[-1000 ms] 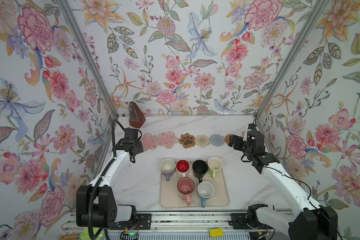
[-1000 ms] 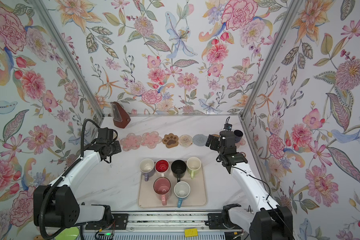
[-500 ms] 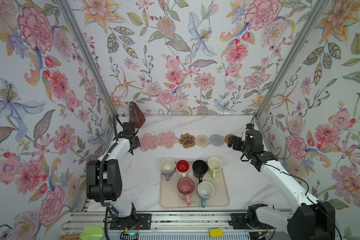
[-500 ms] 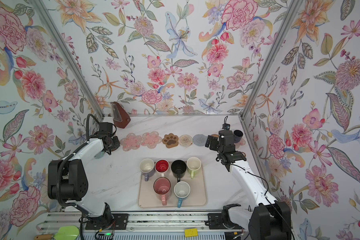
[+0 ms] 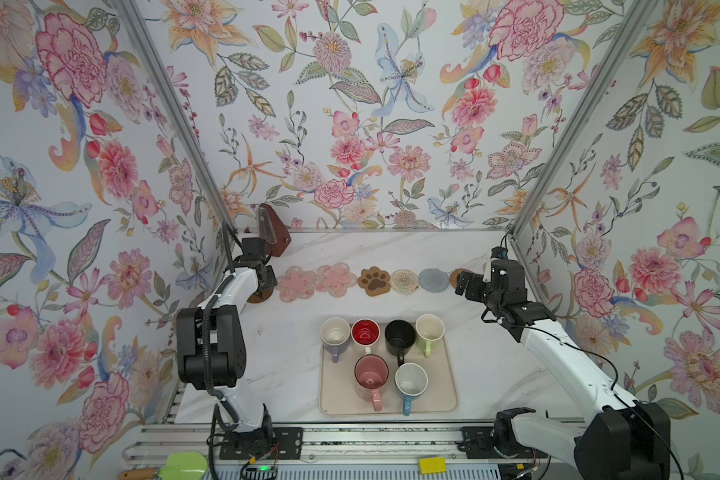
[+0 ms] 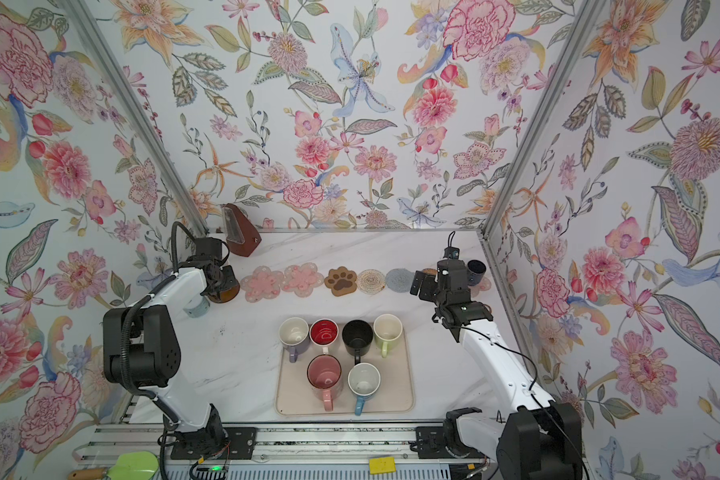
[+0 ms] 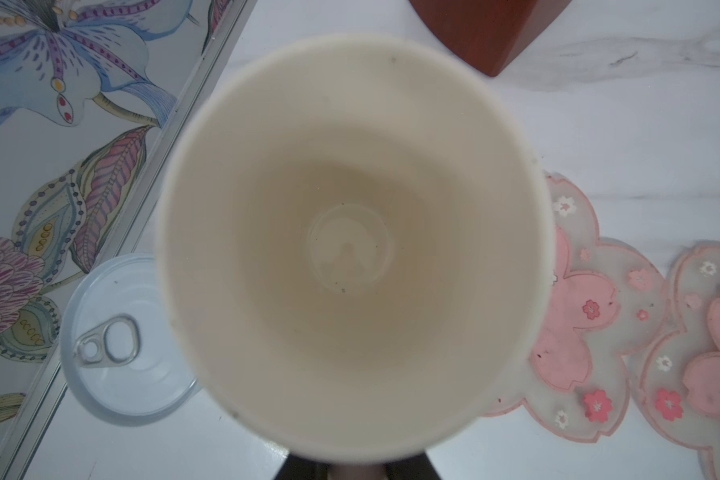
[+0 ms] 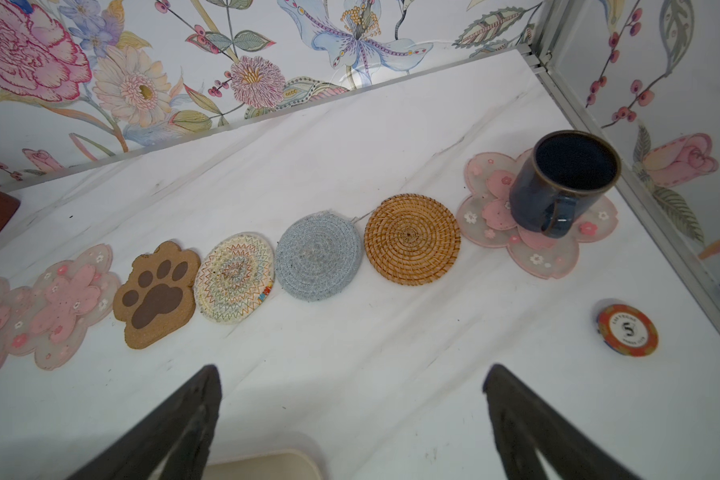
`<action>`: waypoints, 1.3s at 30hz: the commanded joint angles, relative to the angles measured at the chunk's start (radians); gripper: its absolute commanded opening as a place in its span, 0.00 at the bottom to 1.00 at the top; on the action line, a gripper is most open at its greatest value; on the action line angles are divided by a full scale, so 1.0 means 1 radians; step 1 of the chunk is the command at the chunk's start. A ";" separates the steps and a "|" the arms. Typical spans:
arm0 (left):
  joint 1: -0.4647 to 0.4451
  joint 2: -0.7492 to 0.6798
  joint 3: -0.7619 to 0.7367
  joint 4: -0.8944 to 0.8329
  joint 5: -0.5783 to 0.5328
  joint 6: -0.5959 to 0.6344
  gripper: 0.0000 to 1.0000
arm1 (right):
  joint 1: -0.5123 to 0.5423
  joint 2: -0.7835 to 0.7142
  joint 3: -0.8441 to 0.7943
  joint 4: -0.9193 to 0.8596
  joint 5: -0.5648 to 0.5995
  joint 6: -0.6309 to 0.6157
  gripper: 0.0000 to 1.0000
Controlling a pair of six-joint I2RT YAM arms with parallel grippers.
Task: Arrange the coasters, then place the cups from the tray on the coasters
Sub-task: 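Hold the cream mug above the brown wooden coaster beside the tin can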
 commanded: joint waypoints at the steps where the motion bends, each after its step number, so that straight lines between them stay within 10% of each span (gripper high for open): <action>1: 0.011 -0.003 0.036 0.016 -0.001 0.021 0.00 | -0.006 0.008 0.027 -0.014 -0.002 -0.015 0.99; 39: 0.041 0.044 0.025 0.019 0.016 0.018 0.00 | -0.014 0.014 0.029 -0.017 0.000 -0.017 0.99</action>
